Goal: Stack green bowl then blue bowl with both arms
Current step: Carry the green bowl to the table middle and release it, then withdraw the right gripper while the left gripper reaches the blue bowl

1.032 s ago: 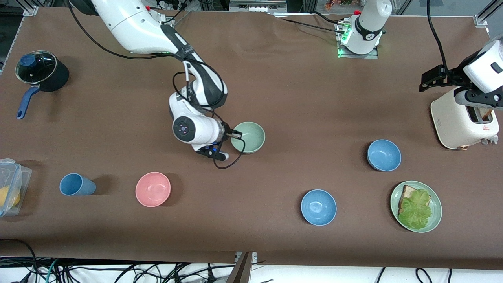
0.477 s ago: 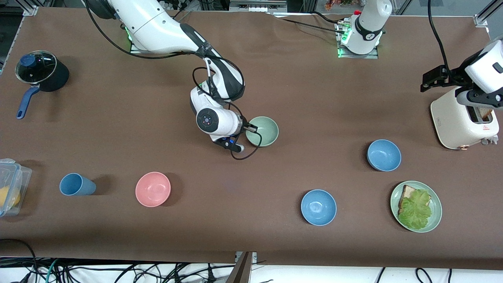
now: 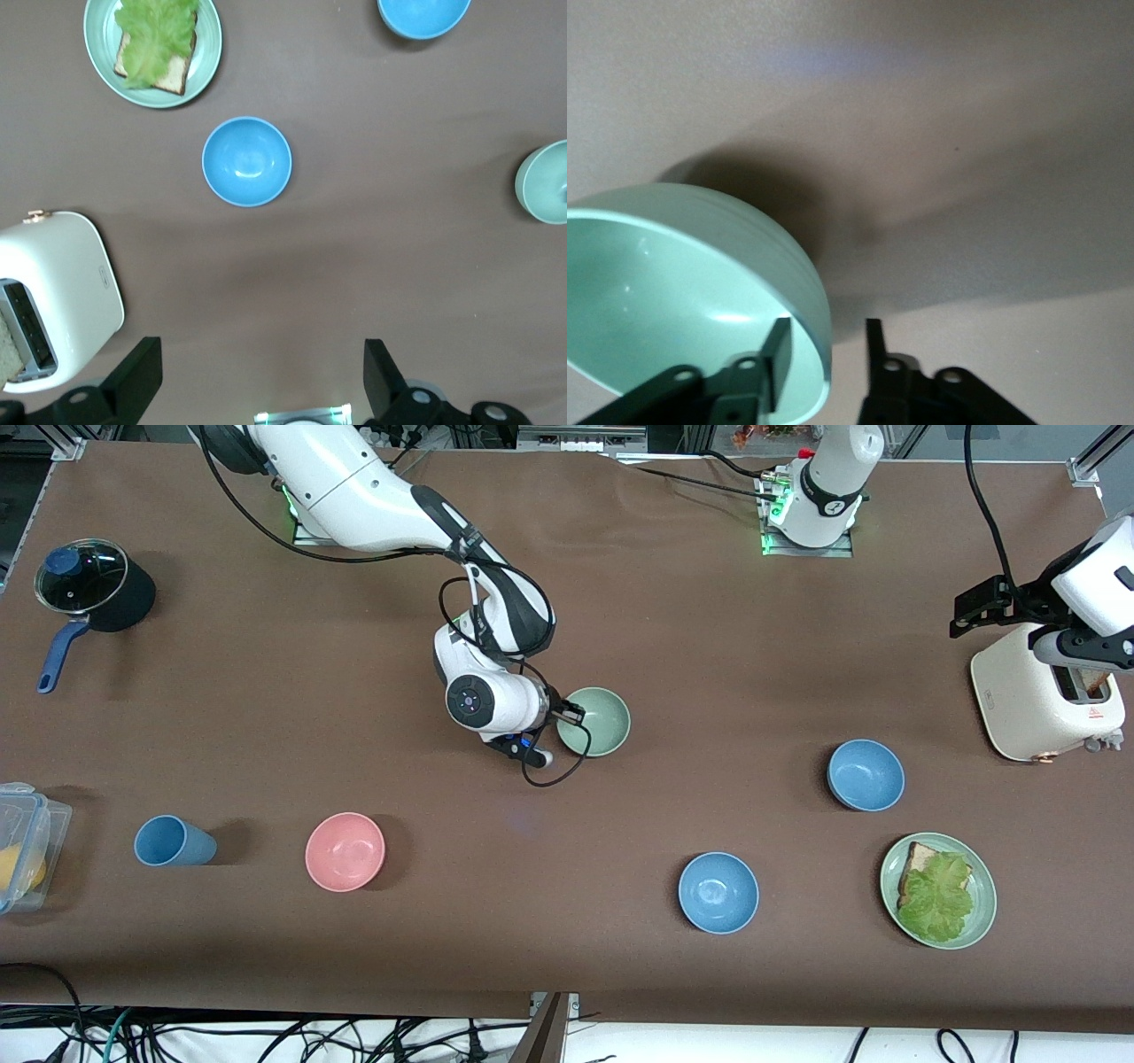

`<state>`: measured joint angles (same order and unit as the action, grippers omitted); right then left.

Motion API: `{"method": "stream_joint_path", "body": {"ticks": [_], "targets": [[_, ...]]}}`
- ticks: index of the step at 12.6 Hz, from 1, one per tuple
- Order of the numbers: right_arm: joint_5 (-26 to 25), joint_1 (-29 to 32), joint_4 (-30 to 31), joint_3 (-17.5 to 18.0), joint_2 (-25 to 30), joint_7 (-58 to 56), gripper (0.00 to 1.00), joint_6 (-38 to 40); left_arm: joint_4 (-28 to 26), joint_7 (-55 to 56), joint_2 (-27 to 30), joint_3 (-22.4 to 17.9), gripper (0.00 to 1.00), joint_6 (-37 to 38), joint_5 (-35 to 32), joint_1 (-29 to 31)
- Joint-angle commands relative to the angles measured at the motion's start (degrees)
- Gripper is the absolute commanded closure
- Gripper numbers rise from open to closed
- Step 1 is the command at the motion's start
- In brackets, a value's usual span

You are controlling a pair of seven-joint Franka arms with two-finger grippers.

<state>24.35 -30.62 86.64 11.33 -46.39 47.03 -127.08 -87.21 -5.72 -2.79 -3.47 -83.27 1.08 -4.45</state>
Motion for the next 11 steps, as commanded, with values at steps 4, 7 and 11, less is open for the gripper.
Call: {"method": "stream_joint_path", "body": {"ticks": [4, 7, 11], "targets": [[-3.5, 4.7, -14.6, -1.9, 1.5, -1.4, 0.00, 20.1, -0.8, -2.8, -1.3, 0.0, 0.00, -5.0, 0.9, 2.9], [-9.1, 12.1, -20.1, -2.1, 2.3, -12.3, 0.00, 32.3, -6.4, -2.6, -1.0, 0.0, 0.00, -10.8, 0.1, 3.7], [-17.2, 22.1, -21.7, -2.6, 8.0, -29.7, 0.00, 39.4, -19.7, -3.0, -1.4, -1.1, 0.00, -29.3, 0.7, 8.3]]}}
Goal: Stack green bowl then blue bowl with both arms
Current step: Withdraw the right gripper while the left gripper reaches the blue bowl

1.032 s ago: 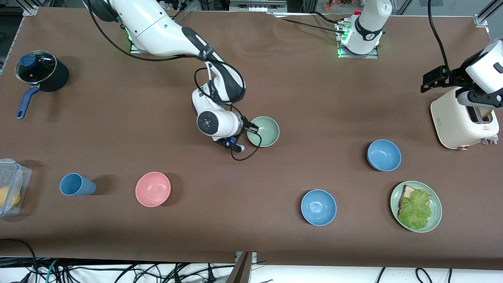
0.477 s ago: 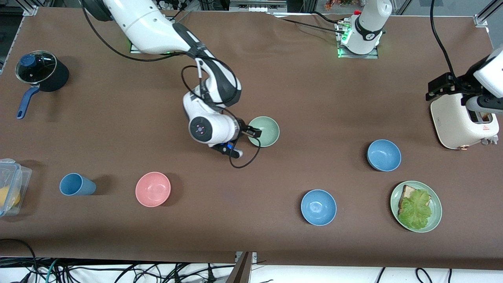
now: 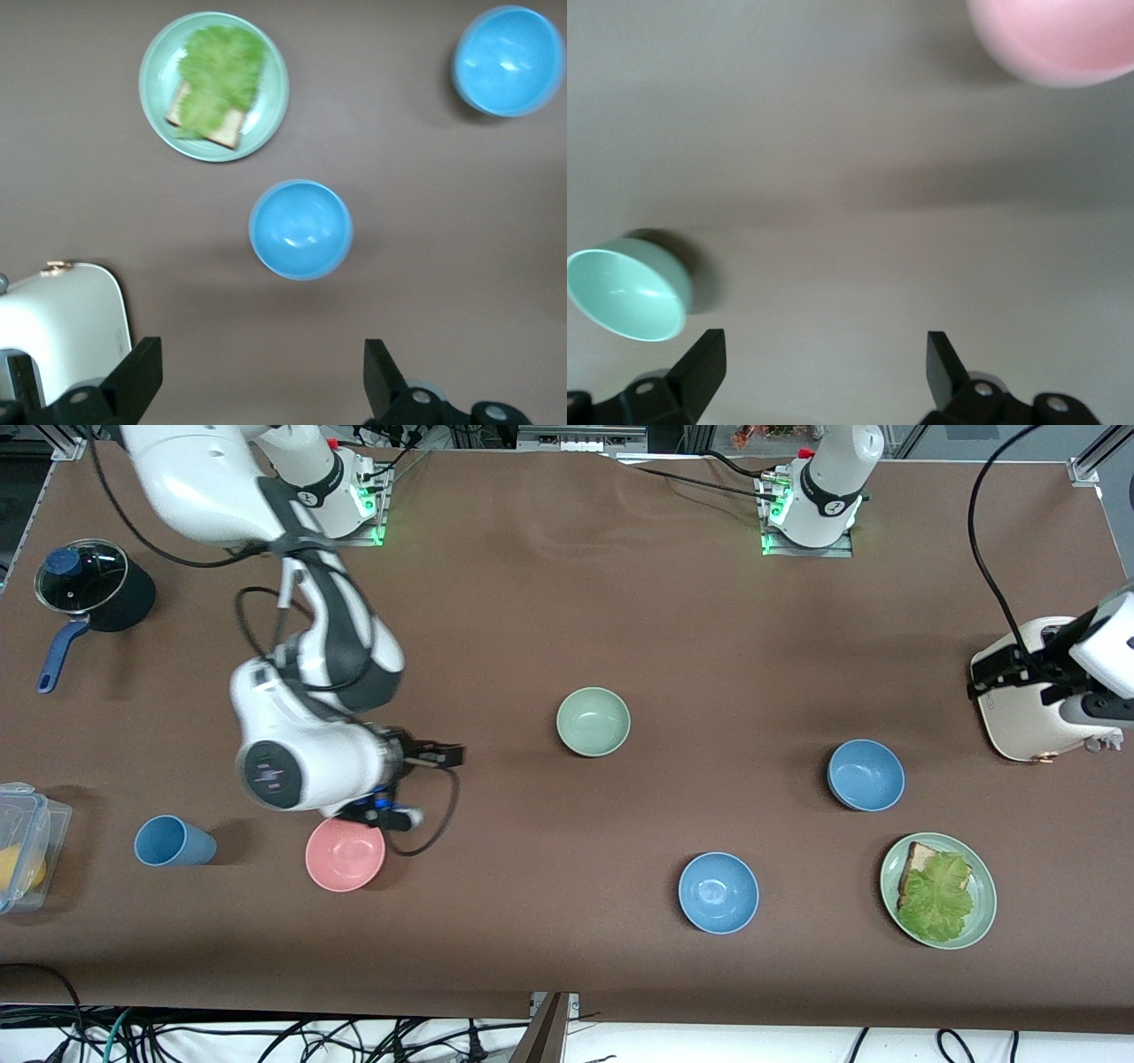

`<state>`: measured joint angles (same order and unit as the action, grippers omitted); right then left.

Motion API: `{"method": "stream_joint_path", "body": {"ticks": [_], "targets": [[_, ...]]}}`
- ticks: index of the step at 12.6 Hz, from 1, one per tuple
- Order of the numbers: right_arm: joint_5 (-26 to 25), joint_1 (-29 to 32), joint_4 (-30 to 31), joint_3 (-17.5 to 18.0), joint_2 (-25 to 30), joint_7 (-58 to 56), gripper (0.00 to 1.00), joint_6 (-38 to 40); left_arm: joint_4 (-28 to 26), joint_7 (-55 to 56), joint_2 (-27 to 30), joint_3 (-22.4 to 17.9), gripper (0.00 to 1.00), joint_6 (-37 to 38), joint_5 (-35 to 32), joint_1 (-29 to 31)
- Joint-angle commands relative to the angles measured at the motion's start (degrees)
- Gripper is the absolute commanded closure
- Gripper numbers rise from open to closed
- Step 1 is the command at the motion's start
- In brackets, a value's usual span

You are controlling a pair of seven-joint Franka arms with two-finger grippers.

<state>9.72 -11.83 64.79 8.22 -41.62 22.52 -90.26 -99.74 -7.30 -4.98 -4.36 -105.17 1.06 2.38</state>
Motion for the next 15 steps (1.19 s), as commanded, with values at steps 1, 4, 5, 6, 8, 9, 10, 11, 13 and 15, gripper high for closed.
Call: {"method": "stream_joint_path", "body": {"ticks": [1, 4, 5, 6, 8, 9, 10, 11, 13, 15], "targets": [[-3.0, 6.0, 0.2, 0.4, 4.8, -8.9, 0.00, 4.2, -10.4, -1.4, 0.6, -0.2, 0.00, -10.3, 0.6, 1.4], [-3.0, 13.3, 0.2, 0.3, 7.8, -17.9, 0.00, 8.6, -15.5, -1.4, 0.5, 0.0, 0.00, -11.5, 0.6, 0.7], [-3.1, 15.0, 0.1, 0.4, 8.7, -19.0, 0.00, 9.7, -17.0, -1.4, 0.1, 0.1, 0.00, -11.6, 0.6, 0.6], [-3.1, 17.1, 0.2, 0.5, 11.5, -20.2, 0.00, 10.2, -17.2, -1.4, -0.7, 0.2, 0.00, -11.6, 0.6, 0.6], [-4.3, 20.2, 0.5, 0.1, 14.6, -24.8, 0.00, 10.8, -17.4, -2.4, -4.2, 0.1, 0.00, -15.4, 0.5, 1.2], [-6.5, 20.4, 0.7, -0.6, 15.8, -28.0, 0.00, 10.8, -17.5, -2.4, -6.9, 0.1, 0.00, -18.8, 0.5, 1.4], [-8.8, 20.4, 1.0, -1.1, 16.7, -31.7, 0.00, 10.6, -17.5, -2.4, -9.4, 0.1, 0.00, -21.5, 0.4, 1.5], [-9.8, 20.4, 2.9, -1.1, 18.7, -32.4, 0.00, 10.0, -17.5, -2.4, -11.4, 0.0, 0.00, -23.6, 0.4, 1.8], [-9.5, 20.4, 6.6, -1.2, 20.8, -32.4, 0.00, 7.3, -17.4, -2.4, -14.7, 0.0, 0.00, -26.8, 0.3, 1.9], [-9.9, 20.5, 7.4, -2.8, 23.4, -32.6, 0.00, 3.0, -17.2, -2.0, -16.5, 0.0, 0.00, -27.8, 0.7, 1.8]]}}
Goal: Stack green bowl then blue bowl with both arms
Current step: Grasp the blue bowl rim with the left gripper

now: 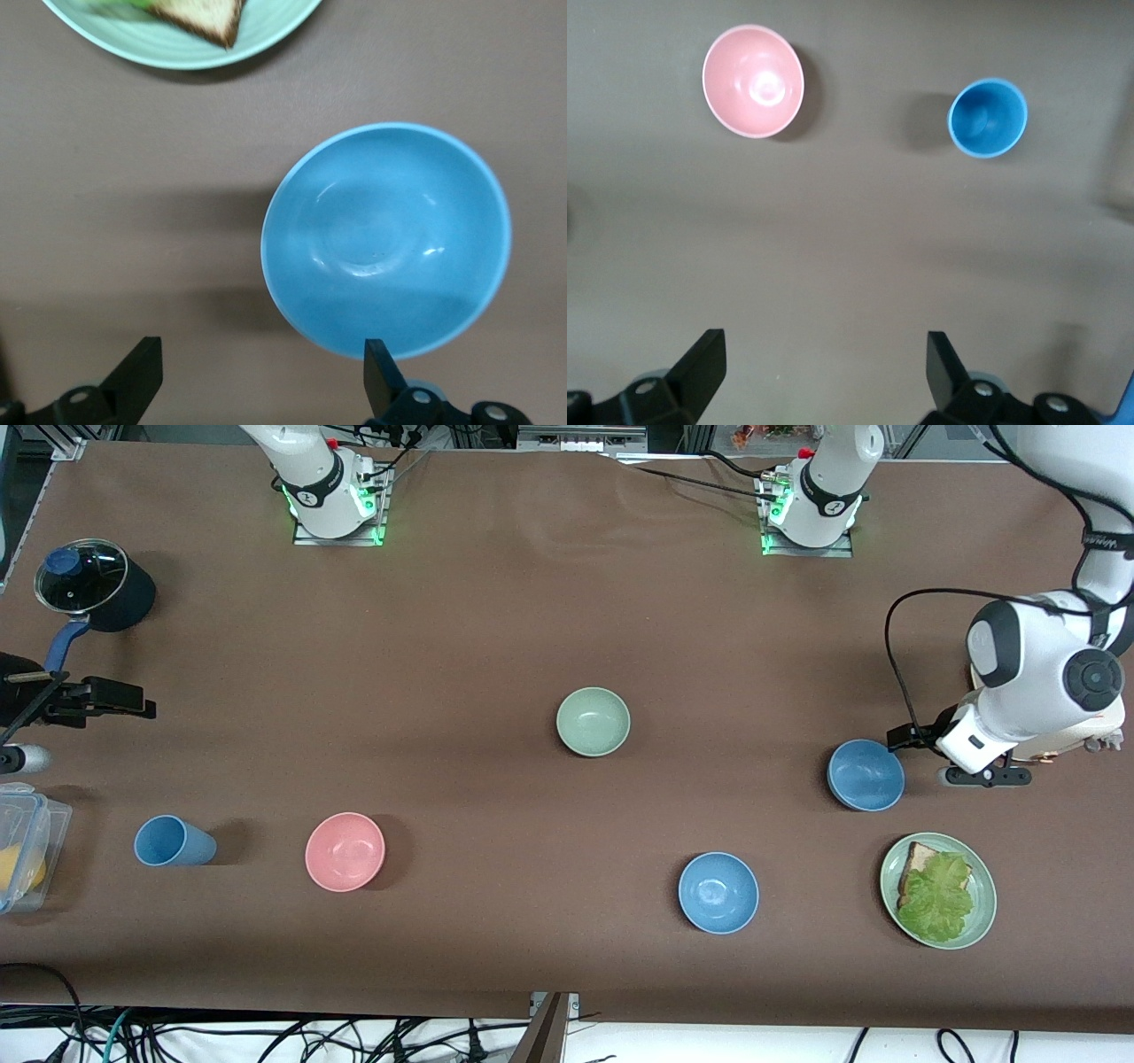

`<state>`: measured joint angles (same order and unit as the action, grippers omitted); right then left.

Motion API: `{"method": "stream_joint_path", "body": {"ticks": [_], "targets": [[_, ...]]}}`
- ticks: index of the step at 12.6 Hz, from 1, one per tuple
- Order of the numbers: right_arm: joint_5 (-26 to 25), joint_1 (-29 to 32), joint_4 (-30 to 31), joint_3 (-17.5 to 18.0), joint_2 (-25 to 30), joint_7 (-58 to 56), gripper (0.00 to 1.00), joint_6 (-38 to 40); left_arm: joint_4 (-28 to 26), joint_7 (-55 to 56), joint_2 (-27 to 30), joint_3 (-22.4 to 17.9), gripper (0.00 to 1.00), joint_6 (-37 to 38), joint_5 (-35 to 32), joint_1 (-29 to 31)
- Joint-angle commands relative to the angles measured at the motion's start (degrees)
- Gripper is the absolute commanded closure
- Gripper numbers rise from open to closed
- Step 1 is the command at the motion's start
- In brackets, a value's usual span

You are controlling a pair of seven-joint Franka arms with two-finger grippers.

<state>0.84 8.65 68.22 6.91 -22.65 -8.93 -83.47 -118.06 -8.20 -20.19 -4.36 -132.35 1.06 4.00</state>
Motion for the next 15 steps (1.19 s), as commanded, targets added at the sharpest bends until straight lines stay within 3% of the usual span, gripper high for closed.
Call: {"method": "stream_joint_path", "body": {"ticks": [1, 5, 7, 8, 11, 12, 15], "targets": [[-0.9, 0.1, 5.7, -2.5, 6.4, -0.9, 0.00, -5.7, 1.1, -1.1, -2.2, 0.1, 0.00, -2.5, 0.7, 0.0], [-1.3, 0.2, 12.2, -2.7, 11.3, -1.7, 0.00, -7.7, 1.1, -1.6, -5.6, 0.1, 0.03, -4.8, 0.3, 0.2], [-3.3, 0.2, 13.4, -2.9, 11.8, -1.7, 0.00, -7.4, 1.3, -1.5, -6.8, 0.1, 0.26, -4.9, 0.4, 0.2], [-3.4, 0.2, 14.7, -3.0, 12.8, -1.7, 0.00, -7.4, 1.3, -1.5, -7.1, 0.1, 0.46, -4.9, 0.4, 0.1], [-3.8, 0.0, 17.8, -2.9, 14.4, -1.7, 0.00, -7.5, 1.4, -1.5, -7.1, 0.1, 0.95, -4.9, 0.4, -0.1], [-3.8, -0.6, 19.0, -2.9, 15.1, -1.2, 0.00, -7.1, 1.4, -1.5, -7.2, 0.1, 1.00, -4.9, 0.4, -0.1], [-4.9, -4.5, 19.7, -3.6, 15.8, 2.0, 0.00, -5.1, 1.6, -1.5, -7.1, 0.1, 1.00, -4.9, 0.3, -0.5]]}}
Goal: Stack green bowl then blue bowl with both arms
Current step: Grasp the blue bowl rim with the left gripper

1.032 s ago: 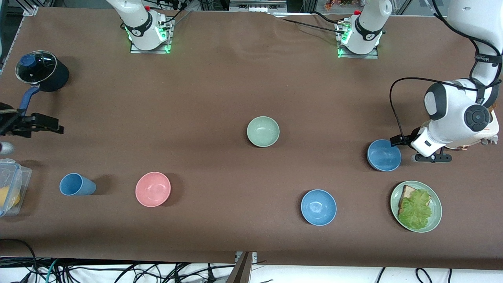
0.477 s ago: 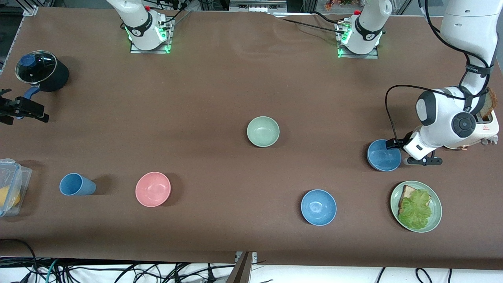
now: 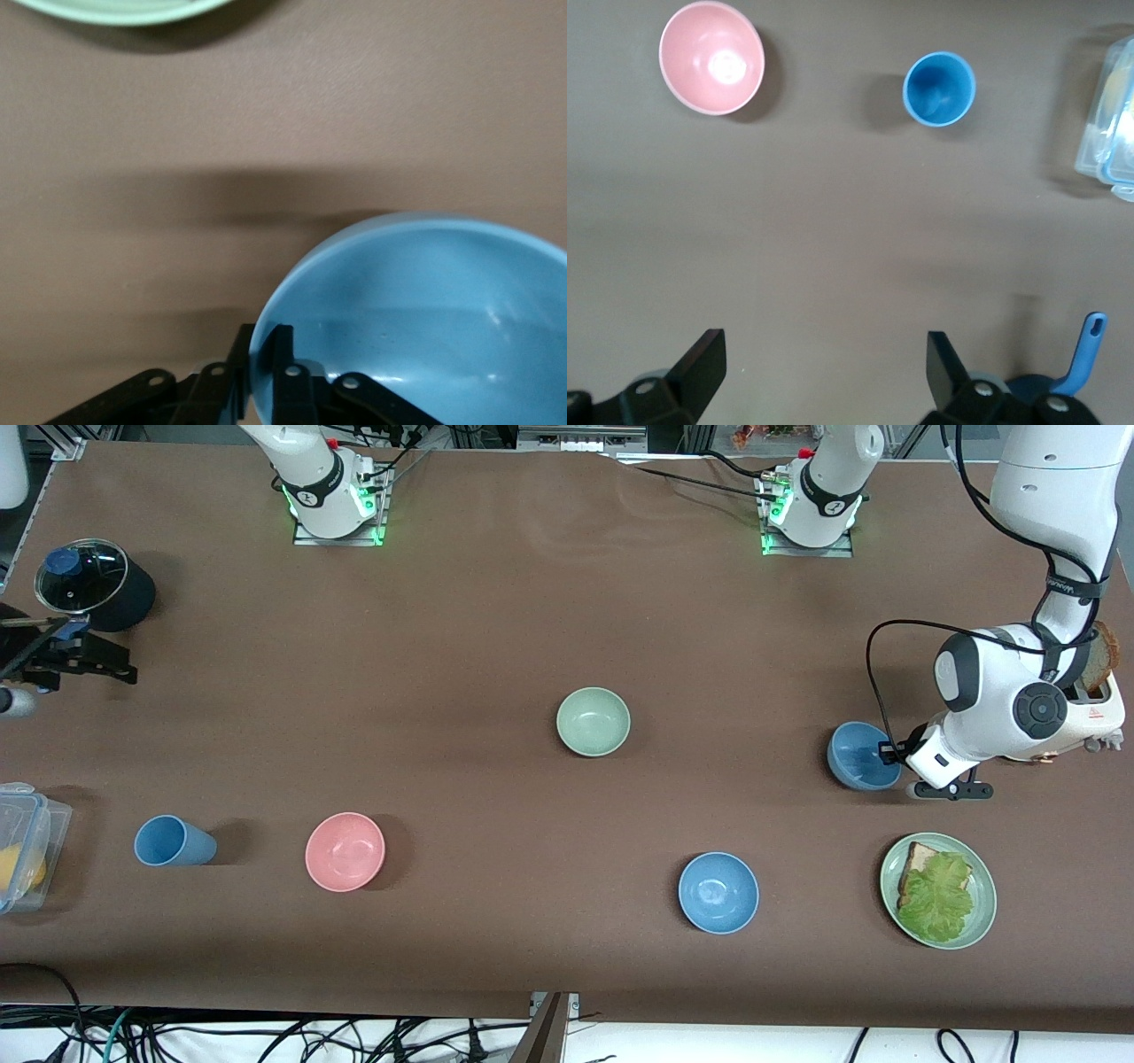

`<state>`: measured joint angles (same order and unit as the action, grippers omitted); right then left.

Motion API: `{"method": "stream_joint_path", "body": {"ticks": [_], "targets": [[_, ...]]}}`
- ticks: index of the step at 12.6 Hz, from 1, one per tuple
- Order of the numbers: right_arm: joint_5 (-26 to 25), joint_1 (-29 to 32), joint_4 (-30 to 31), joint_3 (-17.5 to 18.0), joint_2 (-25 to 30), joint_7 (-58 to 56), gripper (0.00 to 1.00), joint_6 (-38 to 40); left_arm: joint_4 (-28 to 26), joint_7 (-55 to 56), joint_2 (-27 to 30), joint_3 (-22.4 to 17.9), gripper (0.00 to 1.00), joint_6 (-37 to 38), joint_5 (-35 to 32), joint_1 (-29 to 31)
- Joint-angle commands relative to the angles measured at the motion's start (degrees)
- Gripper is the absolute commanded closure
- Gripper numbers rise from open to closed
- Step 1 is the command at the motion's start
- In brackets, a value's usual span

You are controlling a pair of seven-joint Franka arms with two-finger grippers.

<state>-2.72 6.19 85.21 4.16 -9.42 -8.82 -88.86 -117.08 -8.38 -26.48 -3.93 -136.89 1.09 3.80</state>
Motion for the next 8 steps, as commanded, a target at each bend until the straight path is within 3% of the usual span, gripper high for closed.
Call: {"method": "stream_joint_path", "body": {"ticks": [1, 4, 6, 8], "targets": [[-1.3, -2.2, 2.7, -0.8, 2.5, 2.1, 0.00, 0.3, 0.6, -1.4, -0.3, -0.2, 1.00, 0.2, 0.0, -0.3], [-1.2, -2.1, 2.2, -0.9, 1.5, 2.1, 0.00, 0.3, 0.5, -5.4, 4.3, 0.1, 1.00, 5.6, 0.0, -1.2], [-1.1, -2.0, 2.1, -0.9, 1.4, 2.1, 0.00, 0.2, 0.7, -4.7, 8.4, 0.1, 1.00, 10.3, 1.1, -4.8], [-0.8, -1.9, 2.0, -0.9, 1.2, 2.1, 0.00, 0.0, 1.1, -4.5, 11.2, 0.1, 1.00, 12.3, 6.3, -9.3]]}}
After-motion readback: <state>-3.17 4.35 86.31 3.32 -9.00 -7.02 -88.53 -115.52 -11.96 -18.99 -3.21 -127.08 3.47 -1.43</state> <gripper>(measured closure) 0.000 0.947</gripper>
